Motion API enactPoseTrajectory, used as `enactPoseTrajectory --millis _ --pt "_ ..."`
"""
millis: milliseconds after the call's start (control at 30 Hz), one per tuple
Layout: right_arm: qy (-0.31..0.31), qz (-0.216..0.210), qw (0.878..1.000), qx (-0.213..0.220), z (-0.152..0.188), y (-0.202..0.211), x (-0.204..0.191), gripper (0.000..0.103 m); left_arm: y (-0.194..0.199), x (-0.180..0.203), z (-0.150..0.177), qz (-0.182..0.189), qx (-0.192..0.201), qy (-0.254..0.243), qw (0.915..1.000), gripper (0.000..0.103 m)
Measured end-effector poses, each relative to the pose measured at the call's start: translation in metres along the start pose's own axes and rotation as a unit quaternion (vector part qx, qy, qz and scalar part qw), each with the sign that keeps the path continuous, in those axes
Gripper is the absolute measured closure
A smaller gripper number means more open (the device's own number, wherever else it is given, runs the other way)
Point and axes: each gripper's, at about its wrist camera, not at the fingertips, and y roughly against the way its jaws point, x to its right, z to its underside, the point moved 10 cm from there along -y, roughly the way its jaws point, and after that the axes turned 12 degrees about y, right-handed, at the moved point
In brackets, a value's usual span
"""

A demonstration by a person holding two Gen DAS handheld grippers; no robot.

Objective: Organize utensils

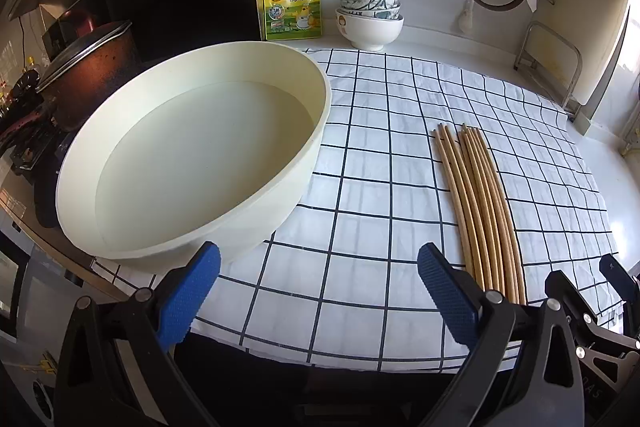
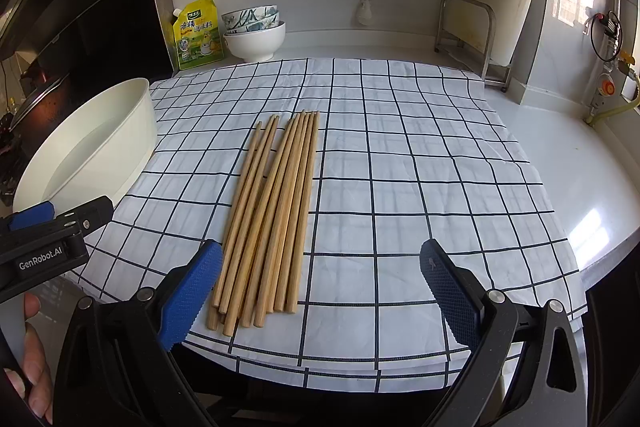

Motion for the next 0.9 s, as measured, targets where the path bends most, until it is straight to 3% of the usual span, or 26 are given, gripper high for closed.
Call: enactPoseTrajectory --millis 900 --pt "0.002 0.000 1.000 0.002 -0.0022 0.0034 -0.0009 0.009 0.0014 0.0005 -0.0002 0.000 0.000 -0.001 1.0000 0.006"
